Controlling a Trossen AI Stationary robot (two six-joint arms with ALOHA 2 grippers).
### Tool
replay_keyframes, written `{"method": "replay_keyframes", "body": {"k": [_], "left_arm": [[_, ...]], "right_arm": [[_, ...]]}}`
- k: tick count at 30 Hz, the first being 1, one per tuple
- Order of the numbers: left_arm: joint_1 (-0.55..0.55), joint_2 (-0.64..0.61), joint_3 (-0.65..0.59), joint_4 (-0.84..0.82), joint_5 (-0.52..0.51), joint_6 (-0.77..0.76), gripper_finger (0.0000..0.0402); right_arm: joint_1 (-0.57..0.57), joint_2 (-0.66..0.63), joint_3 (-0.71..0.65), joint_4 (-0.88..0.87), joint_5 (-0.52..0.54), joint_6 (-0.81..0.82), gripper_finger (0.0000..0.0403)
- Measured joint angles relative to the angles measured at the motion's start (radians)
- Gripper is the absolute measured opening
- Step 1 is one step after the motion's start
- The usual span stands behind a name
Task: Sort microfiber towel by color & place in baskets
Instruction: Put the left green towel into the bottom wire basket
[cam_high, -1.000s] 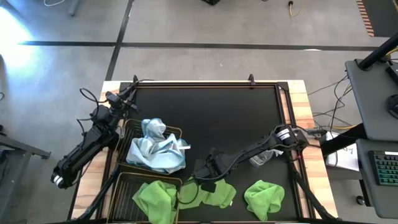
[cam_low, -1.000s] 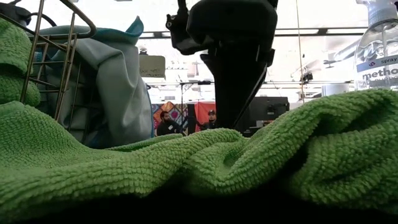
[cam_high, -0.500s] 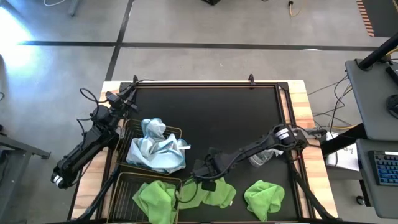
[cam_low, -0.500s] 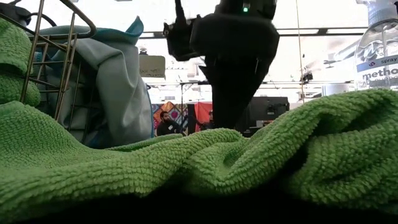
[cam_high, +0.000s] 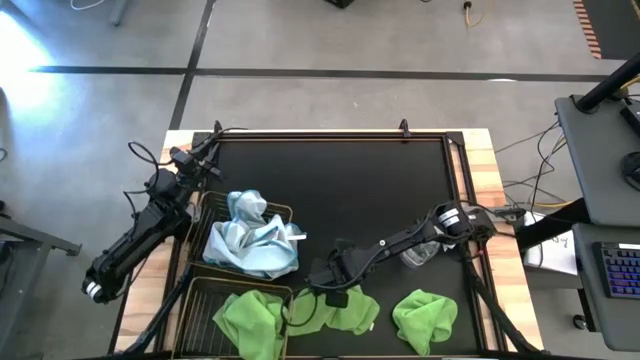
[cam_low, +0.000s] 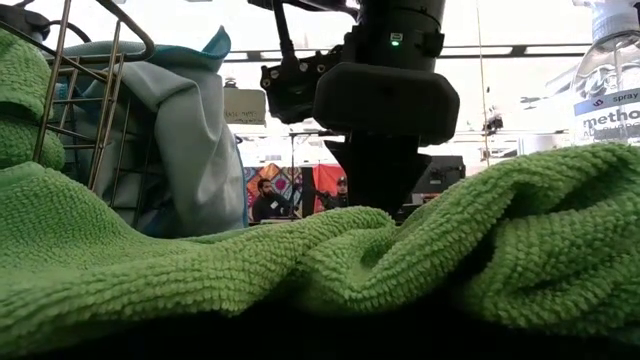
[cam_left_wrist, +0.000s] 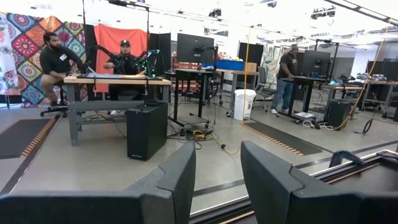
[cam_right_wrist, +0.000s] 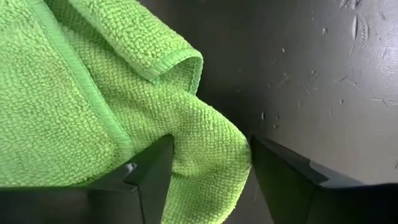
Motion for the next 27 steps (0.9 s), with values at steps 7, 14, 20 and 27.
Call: {"method": "replay_keyframes", "body": {"k": [7, 14, 20, 27], "left_arm": [[0.000, 0.000, 0.000, 0.000, 0.000, 0.000, 0.0113], [0.000, 0.000, 0.000, 0.000, 0.000, 0.000, 0.0113], [0.000, 0.000, 0.000, 0.000, 0.000, 0.000, 0.0113], [0.000, 0.000, 0.000, 0.000, 0.000, 0.000, 0.0113]], "right_arm": [[0.000, 0.001, 0.000, 0.004, 0.000, 0.000, 0.0130], [0.000, 0.001, 0.000, 0.023, 0.000, 0.001, 0.0027], [0.000, 0.001, 0.000, 0.025, 0.000, 0.002, 0.0011], [0.000, -0.007, 0.004, 0.020, 0.000, 0.002, 0.0011]]}}
